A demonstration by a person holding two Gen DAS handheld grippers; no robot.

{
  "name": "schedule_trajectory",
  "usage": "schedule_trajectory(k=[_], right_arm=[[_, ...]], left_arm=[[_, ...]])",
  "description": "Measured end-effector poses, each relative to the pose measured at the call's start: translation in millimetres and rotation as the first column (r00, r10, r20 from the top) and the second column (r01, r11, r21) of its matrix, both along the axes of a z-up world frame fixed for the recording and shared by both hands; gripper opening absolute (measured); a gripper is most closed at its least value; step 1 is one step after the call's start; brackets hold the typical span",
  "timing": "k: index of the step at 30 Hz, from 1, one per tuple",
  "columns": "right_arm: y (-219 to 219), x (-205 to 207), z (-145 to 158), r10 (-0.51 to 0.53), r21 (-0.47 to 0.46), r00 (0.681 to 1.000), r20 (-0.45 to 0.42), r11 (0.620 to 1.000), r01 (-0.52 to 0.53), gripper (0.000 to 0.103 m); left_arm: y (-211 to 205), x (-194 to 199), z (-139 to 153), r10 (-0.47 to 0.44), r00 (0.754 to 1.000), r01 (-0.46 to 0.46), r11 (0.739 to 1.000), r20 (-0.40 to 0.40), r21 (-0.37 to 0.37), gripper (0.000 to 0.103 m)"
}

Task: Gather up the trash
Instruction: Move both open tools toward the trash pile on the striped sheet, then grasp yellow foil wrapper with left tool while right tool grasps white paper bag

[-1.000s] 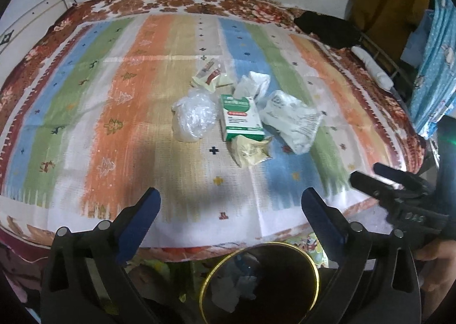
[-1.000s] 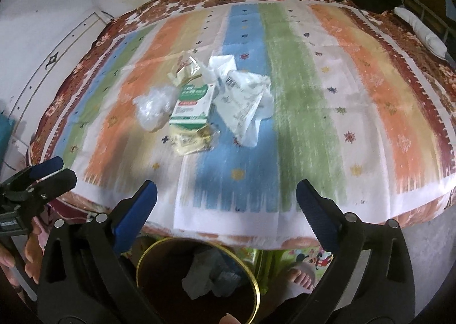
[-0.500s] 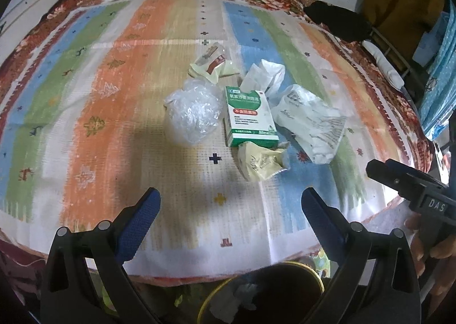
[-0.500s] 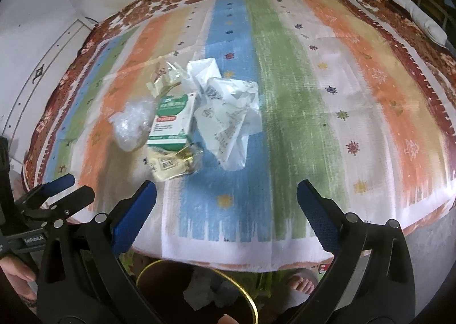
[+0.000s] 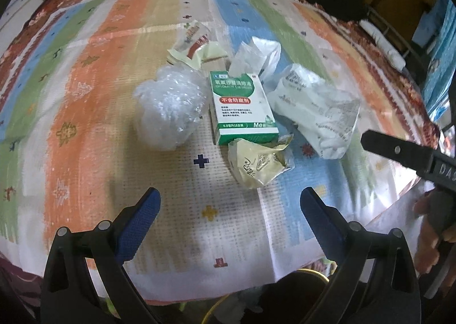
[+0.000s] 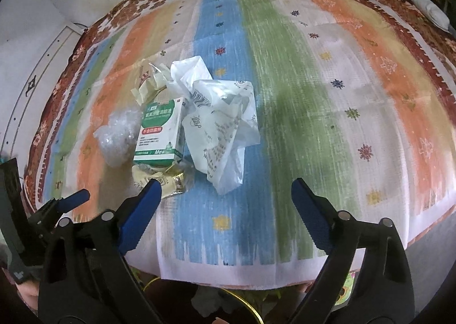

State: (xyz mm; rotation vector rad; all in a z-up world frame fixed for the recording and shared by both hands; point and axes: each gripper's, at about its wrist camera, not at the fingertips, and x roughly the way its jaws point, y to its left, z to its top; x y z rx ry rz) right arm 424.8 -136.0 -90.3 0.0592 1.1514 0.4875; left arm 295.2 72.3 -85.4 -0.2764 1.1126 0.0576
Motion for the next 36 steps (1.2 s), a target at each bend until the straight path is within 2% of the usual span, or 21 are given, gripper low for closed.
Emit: schedule_trajectory(k=[4, 10, 17, 19, 21, 23, 24, 28, 36], right_arm=[[4, 7, -8, -0.001, -0.007, 0.999, -0.034, 1.0, 0.001, 0.08], [4, 19, -21, -0.012, 0.013, 0.996, -0.085, 1.0, 0.013, 0.06], [18, 23, -20, 0.036, 0.011, 0.996, -0.08, 0.999, -0.035, 0.04], [20, 23, -20, 0.04, -0.001, 0.996, -0.074, 0.999, -0.041, 0.032], [21, 22, -21, 0.05, -0.009, 0.996, -0.071, 0.999, -0.051, 0.023], [20, 23, -23, 0.048, -0.026, 0.997, -0.065, 0.998, -0.05, 0.017], [19, 24, -24, 0.044, -0.034, 0.997, -0.066, 0.998, -0.047, 0.013], [11, 27, -26, 0.003, -0.05, 0.998, -0.062, 0.999, -0.006, 0.009], [2, 29, -22, -0.004, -0.03, 0.998, -0.064, 1.0, 0.003, 0.006]], left_arm=[[-5, 11, -6, -0.037, 0.999, 0.037, 0.999, -0.03, 0.004, 0.091], [-2, 30, -15, -0.051, 0.997, 0.05, 0.999, -0.056, -0.007, 0.082], [-9, 47, -25, -0.081, 0.994, 0.08, 0.997, -0.072, -0.023, 0.068], [-13, 51, -29, -0.111, 0.991, 0.109, 0.993, -0.079, -0.04, 0.058], [-17, 53, -32, -0.129, 0.988, 0.127, 0.992, -0.082, -0.025, 0.053], [-19, 55, -34, -0.139, 0.987, 0.137, 0.99, -0.086, -0.022, 0.043], [-18, 56, -34, -0.138, 0.987, 0.136, 0.99, -0.085, -0.025, 0.034], [-15, 54, -32, -0.116, 0.991, 0.117, 0.993, -0.062, 0.004, 0.021], [-7, 51, -20, -0.097, 0.994, 0.097, 0.995, -0.044, -0.018, 0.019]])
